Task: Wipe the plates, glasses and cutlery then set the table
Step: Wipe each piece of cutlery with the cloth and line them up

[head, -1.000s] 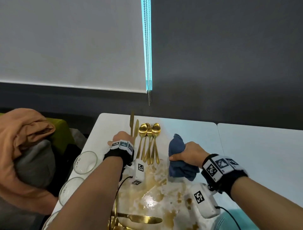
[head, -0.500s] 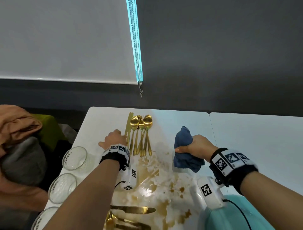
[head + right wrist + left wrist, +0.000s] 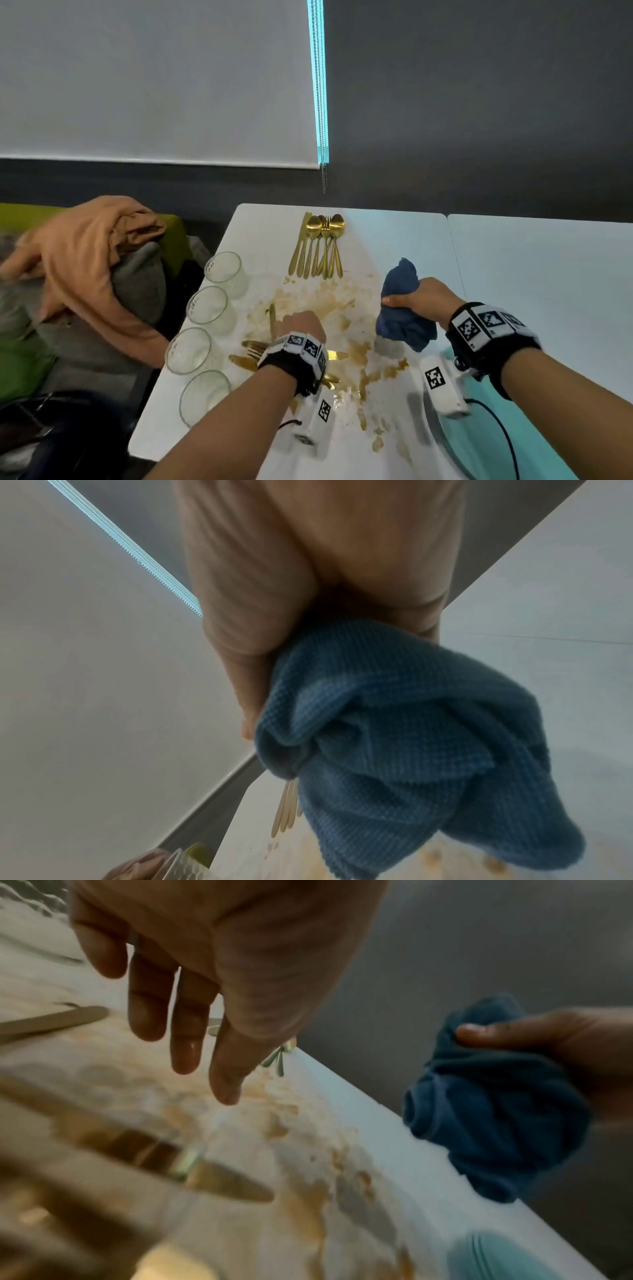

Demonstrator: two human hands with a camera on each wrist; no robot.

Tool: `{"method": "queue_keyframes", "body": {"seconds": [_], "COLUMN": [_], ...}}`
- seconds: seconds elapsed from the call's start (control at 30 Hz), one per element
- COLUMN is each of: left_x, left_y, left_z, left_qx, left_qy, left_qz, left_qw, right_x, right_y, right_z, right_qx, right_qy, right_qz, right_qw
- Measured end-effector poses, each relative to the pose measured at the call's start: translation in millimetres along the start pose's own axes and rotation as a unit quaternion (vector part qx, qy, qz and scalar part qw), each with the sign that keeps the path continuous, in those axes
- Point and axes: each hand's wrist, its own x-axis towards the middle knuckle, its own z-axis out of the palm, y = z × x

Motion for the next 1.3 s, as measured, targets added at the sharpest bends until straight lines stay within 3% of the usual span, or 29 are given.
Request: {"method": "queue_keyframes", "body": {"seconds": [0.17,0.33,0.53,0.7,0.93,1.3], "left_x": [-12,-9,-6,-3,4,23], "left_y": [-19,-36,-41,-42,-29,-4], "left_z": [20,16,15,15,12,29], "left_qx": [0.001,0.011,0.019,-0.043,-0.06,-0.214], "left_qy": [0.049,0.039,0.052,0.04,-0.025,-0.028], "left_qz": [-0.051,-0.096,-0.089,-0.065,0.004,-0.044], "left_qw": [0.997,0.995,0.994,0.996,0.998,0.975], "right_x": [-26,-38,-43,-41,-36,-29], "right_y": [23,41,55,62,60,59], "right_z": [6,3,-2,2,3,8], "right_qx": [0.004,0.015,0.015,0.024,0.027,0.033], "right_qy": [0.004,0.019,0.028,0.026,0.025,0.008], "right_qz": [0.004,0.019,0.032,0.038,0.037,0.035], "right_qw": [1.0,1.0,0.999,0.999,0.999,0.999]}}
